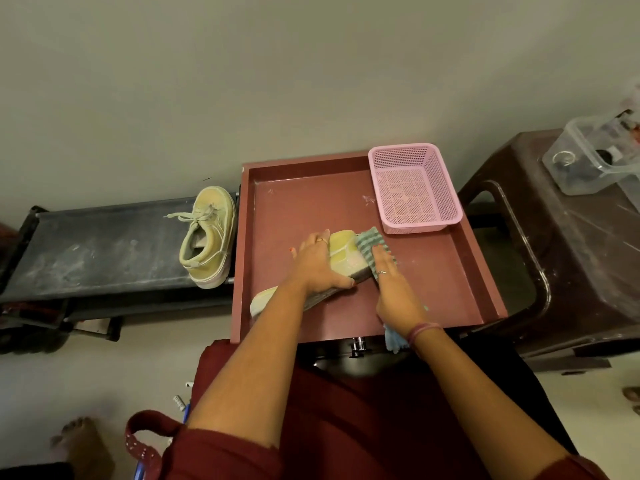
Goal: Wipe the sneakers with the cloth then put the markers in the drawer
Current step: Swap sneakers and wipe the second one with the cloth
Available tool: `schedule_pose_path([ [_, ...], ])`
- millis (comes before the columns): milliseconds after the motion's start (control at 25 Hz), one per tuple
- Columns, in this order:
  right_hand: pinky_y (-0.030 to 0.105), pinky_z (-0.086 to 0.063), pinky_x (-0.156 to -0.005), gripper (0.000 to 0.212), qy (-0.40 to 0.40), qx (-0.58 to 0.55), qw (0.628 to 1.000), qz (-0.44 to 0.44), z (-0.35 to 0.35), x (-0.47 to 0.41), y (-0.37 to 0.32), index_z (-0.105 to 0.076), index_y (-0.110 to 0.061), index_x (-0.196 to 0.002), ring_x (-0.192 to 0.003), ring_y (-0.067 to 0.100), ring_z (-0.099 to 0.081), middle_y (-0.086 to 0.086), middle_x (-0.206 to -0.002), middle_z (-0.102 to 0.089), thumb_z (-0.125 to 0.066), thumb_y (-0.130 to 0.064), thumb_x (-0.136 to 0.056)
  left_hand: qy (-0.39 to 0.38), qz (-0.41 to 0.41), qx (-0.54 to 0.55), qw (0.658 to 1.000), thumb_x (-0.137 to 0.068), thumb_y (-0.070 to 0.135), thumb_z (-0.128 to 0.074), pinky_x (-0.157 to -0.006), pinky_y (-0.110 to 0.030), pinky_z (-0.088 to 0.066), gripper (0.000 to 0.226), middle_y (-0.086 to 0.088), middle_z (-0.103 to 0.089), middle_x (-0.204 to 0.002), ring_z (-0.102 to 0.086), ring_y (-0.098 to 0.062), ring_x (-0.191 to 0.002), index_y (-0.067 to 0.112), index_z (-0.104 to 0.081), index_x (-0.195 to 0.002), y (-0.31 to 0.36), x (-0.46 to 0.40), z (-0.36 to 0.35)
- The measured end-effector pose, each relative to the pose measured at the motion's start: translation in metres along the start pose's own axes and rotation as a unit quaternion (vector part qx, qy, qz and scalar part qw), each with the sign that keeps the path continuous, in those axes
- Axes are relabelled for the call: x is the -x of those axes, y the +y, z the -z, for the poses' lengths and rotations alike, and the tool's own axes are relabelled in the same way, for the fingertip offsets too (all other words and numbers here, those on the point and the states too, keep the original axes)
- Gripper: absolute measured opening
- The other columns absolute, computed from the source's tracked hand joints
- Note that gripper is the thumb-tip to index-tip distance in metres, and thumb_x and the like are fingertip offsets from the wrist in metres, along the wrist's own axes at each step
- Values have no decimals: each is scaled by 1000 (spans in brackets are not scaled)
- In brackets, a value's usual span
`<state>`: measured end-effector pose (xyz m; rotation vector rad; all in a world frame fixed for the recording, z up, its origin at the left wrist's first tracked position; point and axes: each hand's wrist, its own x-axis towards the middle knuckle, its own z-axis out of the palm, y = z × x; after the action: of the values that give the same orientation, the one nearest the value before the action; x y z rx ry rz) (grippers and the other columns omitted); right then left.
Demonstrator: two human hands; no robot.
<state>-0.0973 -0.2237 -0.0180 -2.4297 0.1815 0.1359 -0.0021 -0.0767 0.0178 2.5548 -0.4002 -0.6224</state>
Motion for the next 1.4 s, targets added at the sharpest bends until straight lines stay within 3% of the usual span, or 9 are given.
schedule_pose_path([
  [200, 28, -8, -118, 89, 25, 117, 982, 148, -6, 18, -17, -5, -15, -152, -146, 18, 6, -3, -159, 3, -32, 18, -74, 35, -21, 48, 998, -59, 30, -84, -114, -39, -26, 107, -9, -36, -144, -33, -27, -134, 7, -27, -147, 0, 3, 0],
  [280, 27, -9, -117, 88, 16, 66, 995, 77, -2, 4, -6, -8, -17, -152, -146, 13, 1, -7, -158, -2, -33, 18, -75, 43, -27, 56, 997, -56, 28, -84, -109, -29, -30, 107, -6, -36, -142, -33, -24, -132, 8, -29, -146, 2, 9, -1],
  [400, 32, -18, -118, 81, -30, -146, 988, -37, 11, -10, 5, -22, -16, -149, -142, 17, -25, 4, -154, -27, -36, 17, -77, 42, -46, 51, 997, -55, 27, -85, -107, -27, -29, 108, -4, -36, -142, -31, -22, -132, 10, -29, -145, 5, 17, -3],
  [520, 19, -36, -101, 71, -79, -250, 961, -87, 37, -3, 5, -32, -15, -145, -126, 16, -45, 3, -139, -46, -35, 19, -82, 50, -80, 56, 994, -54, 26, -86, -108, -24, -26, 106, -2, -37, -142, -31, -20, -132, 12, -31, -144, 8, 31, -4],
  [680, 16, -22, -110, 76, -51, -215, 975, -31, 62, 13, -17, -27, -16, -147, -139, 11, -30, -2, -148, -34, -35, 20, -81, 103, -111, 113, 982, -53, 25, -87, -103, -21, -30, 101, 0, -40, -134, -39, -17, -124, 15, -35, -139, 12, 47, 1],
  [840, 28, -11, -119, 79, 37, -65, 995, 59, 75, 31, -41, -21, -12, -149, -145, 13, -15, 1, -156, -19, -36, 19, -78, 98, -111, 123, 981, -54, 21, -88, -106, -23, -31, 118, -2, -32, -140, -36, -15, -126, 12, -20, -149, 27, 58, 15],
  [1000, 24, 0, -117, 86, 15, 91, 988, 125, 74, 48, -58, -12, -21, -150, -142, 6, 4, -15, -152, -2, -40, 17, -78, 109, -103, 100, 984, -53, 17, -87, -103, -24, -35, 118, -2, -31, -139, -39, -17, -124, 10, -20, -149, 35, 65, 21],
  [1240, 10, -11, -108, 78, -85, -51, 994, 36, 103, 29, -57, -25, -20, -148, -144, 12, -18, -3, -155, -23, -37, 18, -82, 133, -120, 129, 975, -50, 13, -85, -100, -24, -37, 104, -1, -37, -135, -42, -17, -120, 16, -34, -140, 26, 83, 14],
  [1400, 14, -11, -112, 76, -37, -45, 997, 58, 113, 39, -81, -28, -19, -148, -143, 8, -16, -6, -155, -23, -34, 19, -81, 143, -130, 151, 970, -51, 18, -90, -95, -24, -38, 104, 1, -41, -134, -43, -12, -117, 18, -34, -139, 31, 91, 25],
])
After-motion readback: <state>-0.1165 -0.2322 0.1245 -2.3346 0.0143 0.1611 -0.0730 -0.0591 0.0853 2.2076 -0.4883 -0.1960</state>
